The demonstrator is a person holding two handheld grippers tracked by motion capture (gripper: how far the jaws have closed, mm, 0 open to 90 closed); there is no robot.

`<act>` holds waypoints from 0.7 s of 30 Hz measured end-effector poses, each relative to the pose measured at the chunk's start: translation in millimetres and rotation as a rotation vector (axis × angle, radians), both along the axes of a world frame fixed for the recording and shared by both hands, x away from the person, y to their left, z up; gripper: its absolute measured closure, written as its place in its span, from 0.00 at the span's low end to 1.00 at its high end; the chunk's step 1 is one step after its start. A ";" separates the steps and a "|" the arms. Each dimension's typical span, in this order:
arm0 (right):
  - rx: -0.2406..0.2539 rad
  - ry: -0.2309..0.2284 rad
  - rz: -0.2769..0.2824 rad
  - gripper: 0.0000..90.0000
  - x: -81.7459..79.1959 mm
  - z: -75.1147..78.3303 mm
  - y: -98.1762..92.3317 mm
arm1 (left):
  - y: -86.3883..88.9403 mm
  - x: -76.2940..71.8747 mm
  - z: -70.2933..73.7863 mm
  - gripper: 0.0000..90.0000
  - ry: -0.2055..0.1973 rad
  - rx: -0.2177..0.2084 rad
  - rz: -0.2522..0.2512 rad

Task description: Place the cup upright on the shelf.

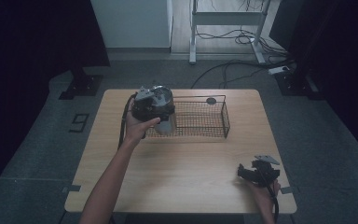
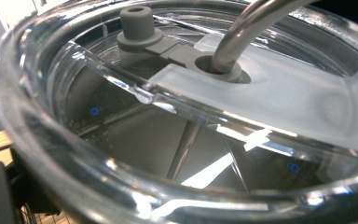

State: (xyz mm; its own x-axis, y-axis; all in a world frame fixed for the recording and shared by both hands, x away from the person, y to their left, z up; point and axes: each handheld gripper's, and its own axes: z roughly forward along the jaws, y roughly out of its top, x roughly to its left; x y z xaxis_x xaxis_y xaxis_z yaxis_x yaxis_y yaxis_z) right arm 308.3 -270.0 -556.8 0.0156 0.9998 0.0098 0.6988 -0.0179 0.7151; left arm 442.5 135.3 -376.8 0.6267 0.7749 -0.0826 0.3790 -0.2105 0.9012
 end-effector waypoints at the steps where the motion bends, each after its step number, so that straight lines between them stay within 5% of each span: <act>1: 0.001 0.000 -0.001 0.00 0.0 0.0 0.1 | 0.3 2.3 -0.1 0.04 -0.002 -0.001 0.002; 21: 0.001 0.001 -0.006 0.00 0.0 0.0 -0.2 | -2.8 34.6 4.1 0.04 0.015 -0.013 0.058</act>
